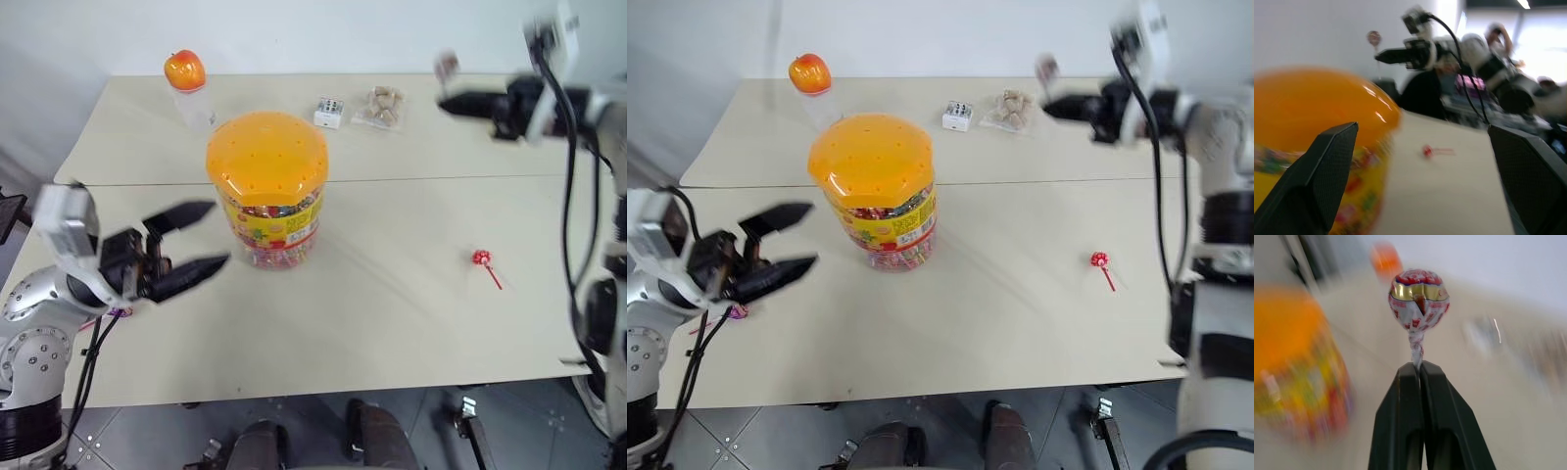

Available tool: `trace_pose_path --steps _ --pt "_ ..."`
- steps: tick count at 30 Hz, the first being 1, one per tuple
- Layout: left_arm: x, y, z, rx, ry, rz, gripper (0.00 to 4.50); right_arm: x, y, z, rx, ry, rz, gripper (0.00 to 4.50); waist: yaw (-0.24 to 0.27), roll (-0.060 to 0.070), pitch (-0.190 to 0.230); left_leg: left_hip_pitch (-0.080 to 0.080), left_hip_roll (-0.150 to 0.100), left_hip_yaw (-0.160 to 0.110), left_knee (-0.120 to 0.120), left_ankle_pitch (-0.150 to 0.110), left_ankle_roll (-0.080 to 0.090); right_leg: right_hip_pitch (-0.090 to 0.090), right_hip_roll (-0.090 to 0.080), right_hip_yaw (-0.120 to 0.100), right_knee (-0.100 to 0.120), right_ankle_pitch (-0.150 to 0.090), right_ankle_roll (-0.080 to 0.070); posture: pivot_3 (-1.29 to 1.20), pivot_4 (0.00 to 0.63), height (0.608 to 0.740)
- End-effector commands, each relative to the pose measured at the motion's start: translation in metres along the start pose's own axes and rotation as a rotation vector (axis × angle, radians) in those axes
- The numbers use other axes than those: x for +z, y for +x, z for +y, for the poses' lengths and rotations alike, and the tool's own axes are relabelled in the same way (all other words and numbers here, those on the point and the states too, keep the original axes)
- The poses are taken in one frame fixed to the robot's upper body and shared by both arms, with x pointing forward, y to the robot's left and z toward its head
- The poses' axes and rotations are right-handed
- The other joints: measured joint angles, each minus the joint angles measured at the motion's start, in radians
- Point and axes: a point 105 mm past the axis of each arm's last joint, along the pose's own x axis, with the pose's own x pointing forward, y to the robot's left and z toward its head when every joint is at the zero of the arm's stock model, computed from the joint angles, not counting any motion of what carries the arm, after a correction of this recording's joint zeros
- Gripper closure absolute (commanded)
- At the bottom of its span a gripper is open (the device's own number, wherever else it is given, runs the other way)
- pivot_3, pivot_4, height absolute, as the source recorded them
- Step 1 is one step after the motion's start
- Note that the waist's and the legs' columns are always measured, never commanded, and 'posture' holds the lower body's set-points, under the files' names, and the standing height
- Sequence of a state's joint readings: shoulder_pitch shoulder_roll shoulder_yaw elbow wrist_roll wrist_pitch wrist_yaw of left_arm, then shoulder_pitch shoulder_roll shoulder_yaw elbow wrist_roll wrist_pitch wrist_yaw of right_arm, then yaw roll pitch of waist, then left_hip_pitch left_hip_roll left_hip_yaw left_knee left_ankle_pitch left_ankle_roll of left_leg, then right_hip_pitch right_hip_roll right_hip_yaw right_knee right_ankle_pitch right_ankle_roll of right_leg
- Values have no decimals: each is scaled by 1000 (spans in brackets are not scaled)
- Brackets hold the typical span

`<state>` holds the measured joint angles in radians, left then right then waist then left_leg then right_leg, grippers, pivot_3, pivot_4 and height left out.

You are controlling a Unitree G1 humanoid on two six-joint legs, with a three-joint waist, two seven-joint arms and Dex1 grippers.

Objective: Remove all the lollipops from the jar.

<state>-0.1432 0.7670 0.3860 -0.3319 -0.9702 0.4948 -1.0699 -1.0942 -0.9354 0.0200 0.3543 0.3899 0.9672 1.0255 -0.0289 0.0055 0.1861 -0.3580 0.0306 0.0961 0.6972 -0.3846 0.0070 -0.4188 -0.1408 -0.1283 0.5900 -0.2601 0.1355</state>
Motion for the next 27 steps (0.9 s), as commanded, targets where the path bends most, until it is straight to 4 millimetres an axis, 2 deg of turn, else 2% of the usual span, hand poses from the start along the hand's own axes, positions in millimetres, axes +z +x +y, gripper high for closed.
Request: trace_pose_path --steps 1,2,6,7,10,12,13,15,19,22,25,26,27 --pt "-5 -1 -3 -54 49 56 0 -39 -22 -6 -97 -136 211 4487 2 1 1 0 0 1 0 0 0 0 0 1 0 0 0 0 150 740" --pt "-8 0 -2 -61 47 64 0 -62 -30 -10 -126 -154 296 4487 2 1 1 0 0 1 1 0 0 0 0 1 1 0 0 0 150 740" --pt "-15 4 -1 -90 46 85 0 -121 -50 -12 -154 -178 489 4487 4 2 1 1 0 5 3 1 0 0 0 5 0 0 0 0 150 740" --pt "-16 5 -1 -101 48 88 0 -135 -53 -10 -162 -129 506 4487 4 2 1 1 0 6 3 1 0 0 0 6 0 0 0 0 150 740" --pt "-23 5 0 -119 63 131 0 -158 -55 -3 -162 -64 522 4487 1 2 1 2 0 7 3 1 0 0 0 7 1 0 0 0 150 740" --pt "-29 2 -1 -150 100 182 0 -167 -58 -2 -158 -125 541 4487 1 2 0 3 0 7 2 1 0 0 0 7 1 0 0 0 150 740" --pt "-28 2 -1 -149 107 182 0 -170 -61 -3 -166 -123 539 4282 2 2 0 3 0 7 2 1 0 0 0 7 1 0 0 0 150 740" --pt "-27 1 1 -144 109 174 0 -172 -67 -6 -182 -105 524 3858 4 2 0 3 0 7 2 1 0 0 0 7 1 0 0 0 150 740" --pt "-27 -1 5 -115 95 178 0 -163 -74 -9 -186 -112 432 2519 10 2 0 3 0 8 3 1 0 0 0 8 0 0 0 0 150 740" --pt "-31 -6 17 -2 110 201 0 -127 -71 -4 -131 -240 168 1485 12 2 0 3 0 7 2 1 0 0 0 8 1 0 0 0 150 740" --pt "-43 -18 32 142 156 282 0 -92 -69 16 -6 -354 -149 467 14 2 0 4 0 8 2 1 0 0 1 9 1 0 0 0 150 740" --pt "-46 -22 35 173 157 296 0 -85 -68 23 31 -376 -222 142 12 2 0 4 0 8 2 1 0 0 1 9 1 0 0 0 150 740" --pt "-49 -26 37 199 159 309 0 -81 -65 28 59 -385 -264 30 10 2 0 4 0 8 2 1 0 0 1 9 1 0 0 0 150 740"
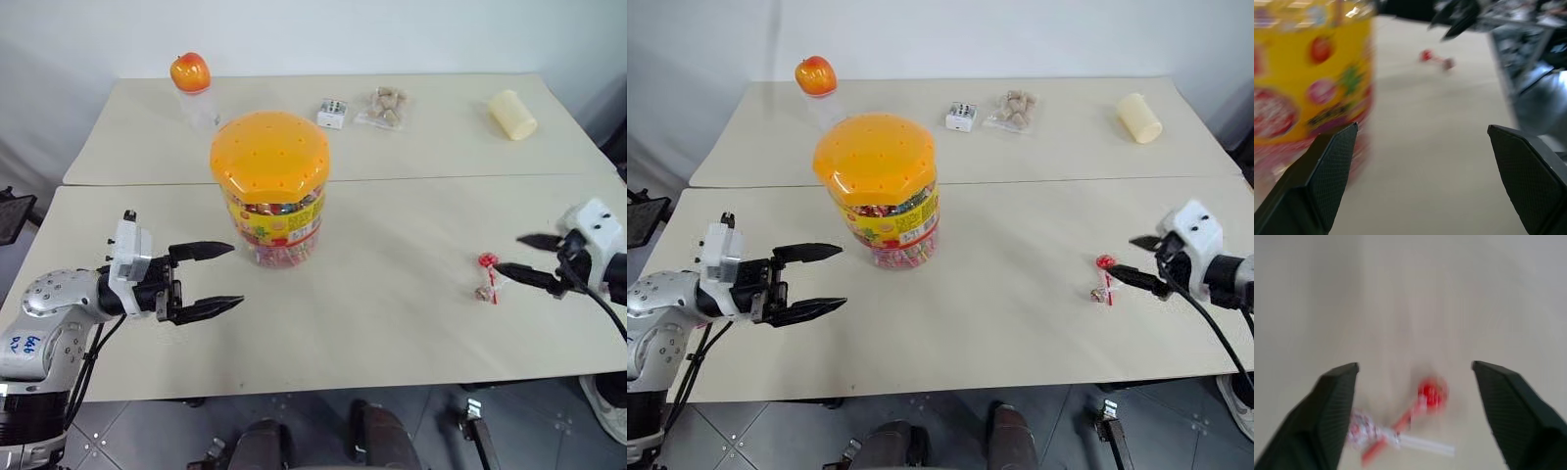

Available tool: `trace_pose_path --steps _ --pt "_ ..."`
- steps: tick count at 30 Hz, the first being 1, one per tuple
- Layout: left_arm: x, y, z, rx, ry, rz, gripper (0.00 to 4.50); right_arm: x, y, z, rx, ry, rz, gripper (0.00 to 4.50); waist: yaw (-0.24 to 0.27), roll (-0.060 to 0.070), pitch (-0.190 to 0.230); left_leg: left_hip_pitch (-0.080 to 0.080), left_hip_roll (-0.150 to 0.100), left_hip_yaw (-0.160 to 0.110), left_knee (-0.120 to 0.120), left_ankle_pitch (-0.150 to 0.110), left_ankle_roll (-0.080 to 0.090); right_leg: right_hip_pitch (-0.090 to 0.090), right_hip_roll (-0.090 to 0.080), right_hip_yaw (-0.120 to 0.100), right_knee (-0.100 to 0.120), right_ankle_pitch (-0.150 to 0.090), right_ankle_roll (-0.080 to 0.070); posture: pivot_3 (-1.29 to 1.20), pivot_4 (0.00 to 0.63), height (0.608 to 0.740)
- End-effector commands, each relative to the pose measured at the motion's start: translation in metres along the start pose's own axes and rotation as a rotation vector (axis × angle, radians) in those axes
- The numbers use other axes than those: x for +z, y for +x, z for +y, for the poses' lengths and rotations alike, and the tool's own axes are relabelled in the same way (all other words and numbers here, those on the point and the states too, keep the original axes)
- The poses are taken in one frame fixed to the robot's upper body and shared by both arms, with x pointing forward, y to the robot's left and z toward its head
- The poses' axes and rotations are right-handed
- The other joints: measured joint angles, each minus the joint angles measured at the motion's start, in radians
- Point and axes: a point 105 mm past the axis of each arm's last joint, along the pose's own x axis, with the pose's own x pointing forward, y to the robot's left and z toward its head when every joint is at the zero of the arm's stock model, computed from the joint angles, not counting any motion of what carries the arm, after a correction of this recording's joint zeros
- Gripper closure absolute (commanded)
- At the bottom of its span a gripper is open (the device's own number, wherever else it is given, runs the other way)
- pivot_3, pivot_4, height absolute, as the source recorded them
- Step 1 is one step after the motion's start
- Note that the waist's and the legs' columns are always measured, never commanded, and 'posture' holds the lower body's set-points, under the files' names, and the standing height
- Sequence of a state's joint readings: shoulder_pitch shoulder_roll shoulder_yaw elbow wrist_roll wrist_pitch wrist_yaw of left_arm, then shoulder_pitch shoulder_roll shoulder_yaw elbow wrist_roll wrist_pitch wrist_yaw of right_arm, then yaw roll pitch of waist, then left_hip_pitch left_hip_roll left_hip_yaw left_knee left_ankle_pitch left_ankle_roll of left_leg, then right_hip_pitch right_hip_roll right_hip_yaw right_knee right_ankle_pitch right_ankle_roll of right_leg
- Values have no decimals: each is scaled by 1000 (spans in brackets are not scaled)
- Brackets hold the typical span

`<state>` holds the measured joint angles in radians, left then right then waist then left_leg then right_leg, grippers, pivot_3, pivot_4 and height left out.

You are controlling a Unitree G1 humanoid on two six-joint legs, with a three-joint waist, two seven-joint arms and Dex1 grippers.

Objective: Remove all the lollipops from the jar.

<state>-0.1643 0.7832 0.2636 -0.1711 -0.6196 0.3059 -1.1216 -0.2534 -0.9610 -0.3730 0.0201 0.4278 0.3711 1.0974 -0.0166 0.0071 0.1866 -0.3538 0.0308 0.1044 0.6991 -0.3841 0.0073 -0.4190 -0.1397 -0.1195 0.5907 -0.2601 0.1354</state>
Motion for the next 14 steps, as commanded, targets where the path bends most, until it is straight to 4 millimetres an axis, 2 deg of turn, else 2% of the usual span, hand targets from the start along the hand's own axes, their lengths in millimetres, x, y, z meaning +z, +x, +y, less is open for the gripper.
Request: trace_pose_path --steps 1,3,5,7,10,14 --pt "-11 -15 14 148 56 64 0 40 1 13 83 -101 -259 30 -3 0 0 0 0 0 0 0 0 0 0 0 0 0 0 0 150 740" --pt "-16 -20 19 218 72 77 0 44 14 34 186 -88 -294 30 -5 0 0 0 0 0 0 0 0 0 0 0 1 0 0 0 150 740" --pt "-22 -20 19 313 64 67 0 40 33 75 387 -138 -305 30 -4 0 0 0 0 -1 0 0 0 0 0 0 1 0 0 0 150 740" --pt "-28 -18 17 379 54 63 0 35 46 102 510 -143 -322 30 -4 -1 0 1 1 -1 0 0 0 0 0 0 1 0 0 0 150 740" --pt "-38 -14 14 457 70 74 0 18 61 120 559 -125 -320 30 4 -1 0 0 0 -2 1 0 0 0 -1 -1 2 0 0 0 150 740" --pt "-36 -9 7 476 125 47 0 4 72 116 427 -95 -346 30 19 -1 0 0 0 -2 2 0 0 1 -1 -1 2 0 0 0 150 740"
